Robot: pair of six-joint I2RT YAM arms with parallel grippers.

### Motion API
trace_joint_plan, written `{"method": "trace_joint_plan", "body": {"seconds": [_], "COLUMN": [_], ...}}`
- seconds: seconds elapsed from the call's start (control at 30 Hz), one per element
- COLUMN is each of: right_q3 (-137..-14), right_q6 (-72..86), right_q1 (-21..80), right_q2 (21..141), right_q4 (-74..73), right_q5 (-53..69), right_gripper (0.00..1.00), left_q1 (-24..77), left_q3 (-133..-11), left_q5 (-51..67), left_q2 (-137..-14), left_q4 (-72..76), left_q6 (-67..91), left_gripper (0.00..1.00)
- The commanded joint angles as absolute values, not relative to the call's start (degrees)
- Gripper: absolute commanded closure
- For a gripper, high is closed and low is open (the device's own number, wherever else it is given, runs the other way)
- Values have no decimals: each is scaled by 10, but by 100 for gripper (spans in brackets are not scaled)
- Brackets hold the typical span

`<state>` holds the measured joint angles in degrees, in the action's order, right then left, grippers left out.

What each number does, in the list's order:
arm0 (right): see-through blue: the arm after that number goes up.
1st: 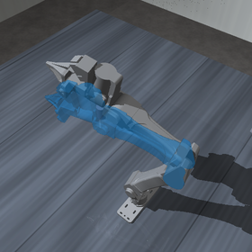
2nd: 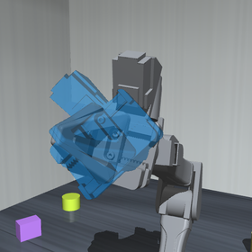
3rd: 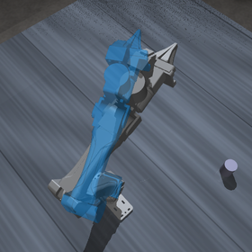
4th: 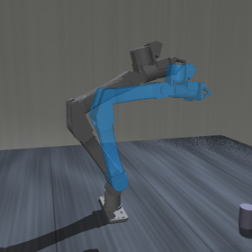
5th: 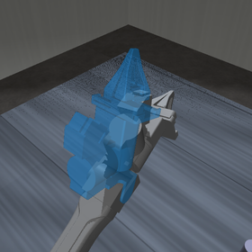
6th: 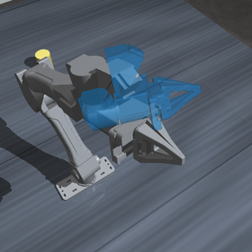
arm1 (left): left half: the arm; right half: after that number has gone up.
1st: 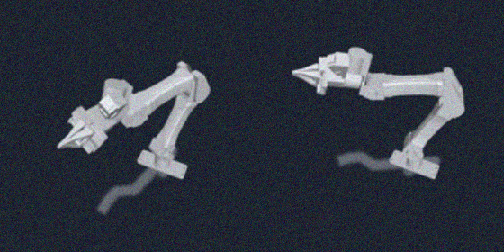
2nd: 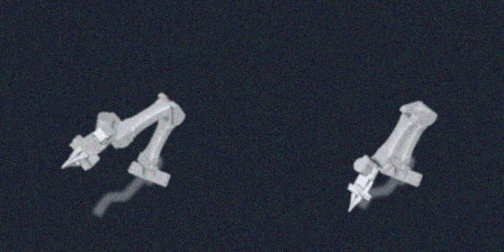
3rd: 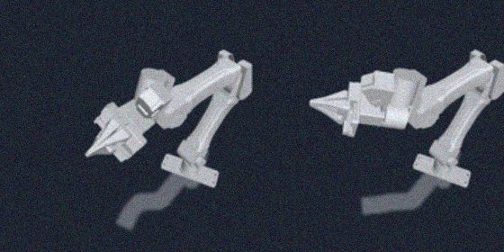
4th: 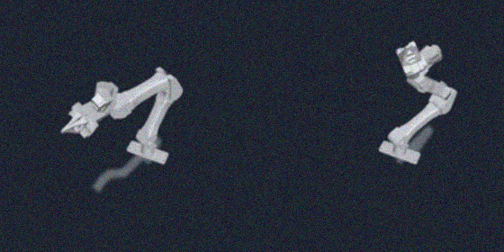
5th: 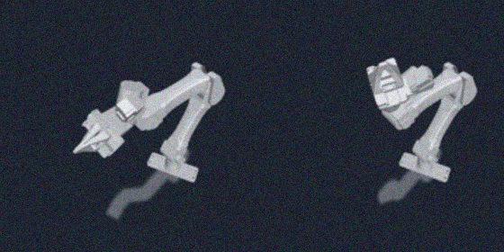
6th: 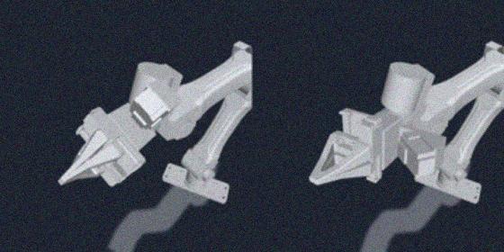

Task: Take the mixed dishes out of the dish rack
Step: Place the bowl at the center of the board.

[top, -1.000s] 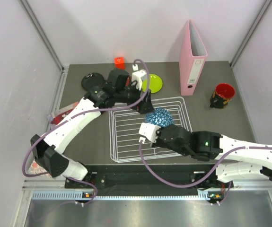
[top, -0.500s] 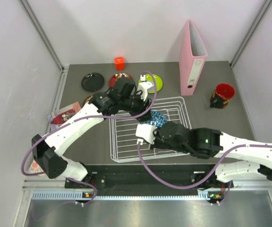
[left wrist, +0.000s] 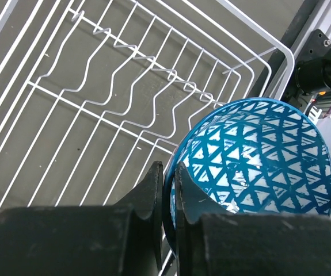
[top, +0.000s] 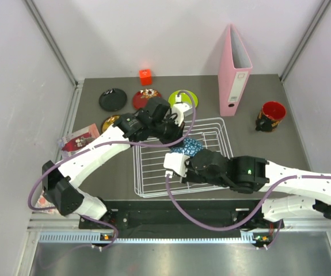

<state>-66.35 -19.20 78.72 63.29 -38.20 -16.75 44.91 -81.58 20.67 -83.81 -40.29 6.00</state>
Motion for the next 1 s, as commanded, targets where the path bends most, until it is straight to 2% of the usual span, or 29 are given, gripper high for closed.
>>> {"method": "trace_joint_plan", "body": {"seconds": [0.0,0.07,0.1,0.17,0.2,0.4,0.5,0.63,0.73,0.97], "right_q3": [-681,-680,-682,-685,-687,-707,-695,-622,-581,-505], "right_q6": [-184,-177,-171,-151,-146,-115,-89,-41,-4,112], "right_q1": [801,801,801,801,802,801,801,795,790,790], "right_q2": [628,628,629,631,630,599,552,447,426,410], "right_q4": [-348,-341,-341,-336,-333,-282,-219,-53,-40,-60], "right_q5": [-218,-235,-237,-262,-269,-334,-420,-531,-600,-591], "right_gripper": [98,78,51,23,3,0,0,0,0,0], "left_q1": [454,454,454,454,454,441,403,315,281,232], "left_q3": [-828,-828,-827,-825,-823,-817,-807,-785,-789,-880], "left_q5": [178,178,169,162,154,103,98,91,35,-20], "left_q2": [-828,-823,-820,-815,-813,-800,-790,-787,-817,-949], "left_q4": [-397,-390,-387,-376,-372,-342,-312,-265,-250,-210], "left_q6": [54,56,63,67,72,115,162,242,283,310], "left_gripper": [100,100,100,100,100,100,100,100,100,100]}}
